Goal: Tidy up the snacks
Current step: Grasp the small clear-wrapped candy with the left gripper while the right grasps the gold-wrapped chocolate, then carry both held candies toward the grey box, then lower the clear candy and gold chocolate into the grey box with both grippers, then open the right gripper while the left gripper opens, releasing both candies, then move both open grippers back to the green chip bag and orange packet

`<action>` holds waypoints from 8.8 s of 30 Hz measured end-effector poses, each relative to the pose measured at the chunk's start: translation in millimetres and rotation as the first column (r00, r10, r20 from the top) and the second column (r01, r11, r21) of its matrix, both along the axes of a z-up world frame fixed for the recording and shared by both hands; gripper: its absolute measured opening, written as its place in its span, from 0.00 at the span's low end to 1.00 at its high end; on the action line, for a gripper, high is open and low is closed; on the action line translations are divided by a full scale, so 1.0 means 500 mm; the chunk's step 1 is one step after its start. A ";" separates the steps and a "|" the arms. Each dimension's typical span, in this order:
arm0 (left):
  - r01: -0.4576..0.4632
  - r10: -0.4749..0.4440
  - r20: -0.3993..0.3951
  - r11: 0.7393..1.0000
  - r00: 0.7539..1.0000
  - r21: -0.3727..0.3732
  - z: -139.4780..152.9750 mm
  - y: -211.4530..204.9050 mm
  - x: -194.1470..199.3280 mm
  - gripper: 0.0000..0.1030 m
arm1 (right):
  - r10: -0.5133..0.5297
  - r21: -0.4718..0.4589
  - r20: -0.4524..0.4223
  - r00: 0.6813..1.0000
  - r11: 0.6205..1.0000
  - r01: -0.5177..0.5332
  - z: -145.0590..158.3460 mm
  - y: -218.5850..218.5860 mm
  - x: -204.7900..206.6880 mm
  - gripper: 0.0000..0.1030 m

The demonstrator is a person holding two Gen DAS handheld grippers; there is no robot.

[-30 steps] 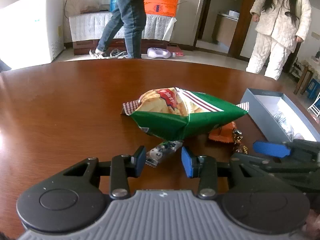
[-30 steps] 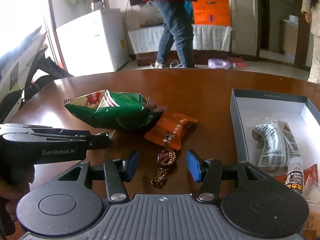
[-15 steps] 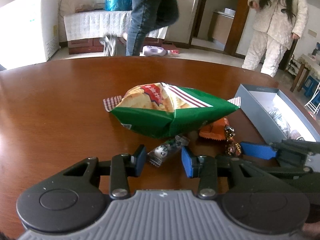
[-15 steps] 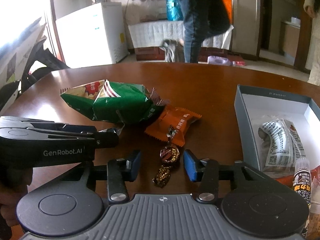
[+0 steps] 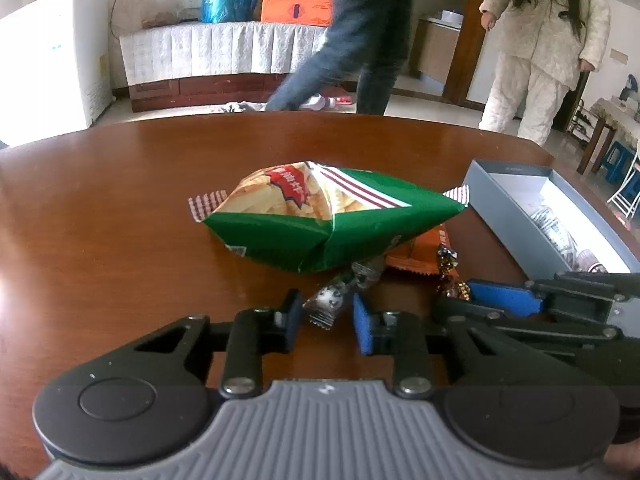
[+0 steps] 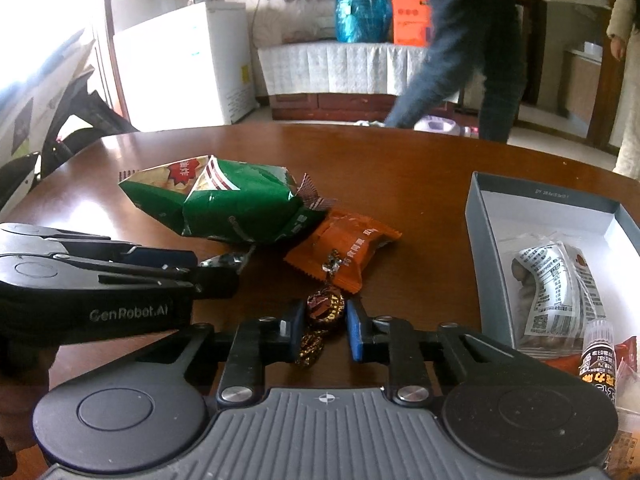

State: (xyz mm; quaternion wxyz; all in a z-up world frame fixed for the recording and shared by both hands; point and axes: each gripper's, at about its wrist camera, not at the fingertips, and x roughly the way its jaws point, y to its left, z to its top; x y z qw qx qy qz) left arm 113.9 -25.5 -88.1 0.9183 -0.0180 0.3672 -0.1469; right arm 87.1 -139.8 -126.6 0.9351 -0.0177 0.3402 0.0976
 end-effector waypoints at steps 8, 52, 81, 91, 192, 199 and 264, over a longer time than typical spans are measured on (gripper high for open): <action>0.035 -0.035 0.003 0.999 0.999 0.036 -0.001 -0.012 -0.006 0.16 | 0.003 0.017 -0.002 1.000 1.000 -0.003 0.004 -0.008 -0.002 0.24; 0.089 -0.093 0.055 0.993 0.994 0.083 0.021 -0.064 -0.034 0.10 | 0.006 0.091 0.036 0.999 0.996 -0.009 0.035 -0.026 -0.040 0.24; 0.049 -0.053 0.171 0.998 0.984 0.026 0.108 -0.110 -0.134 0.10 | 0.006 0.138 0.132 0.991 0.990 -0.024 0.100 -0.101 -0.117 0.24; 0.075 -0.075 0.195 0.997 0.978 0.010 0.122 -0.143 -0.129 0.10 | -0.010 0.134 0.150 0.989 0.991 -0.011 0.110 -0.122 -0.124 0.24; 0.273 -0.270 0.128 0.962 0.954 -0.012 0.061 -0.419 -0.084 0.10 | -0.221 0.079 0.108 0.969 0.974 0.213 0.084 -0.352 -0.168 0.24; 0.272 -0.268 0.135 0.962 0.954 -0.014 0.055 -0.423 -0.085 0.10 | -0.225 0.068 0.095 0.970 0.973 0.219 0.076 -0.351 -0.164 0.25; 0.027 -0.051 0.288 0.996 0.956 0.087 0.137 0.001 -0.061 0.66 | -0.034 0.097 0.142 0.989 0.995 0.021 0.102 -0.088 -0.099 0.59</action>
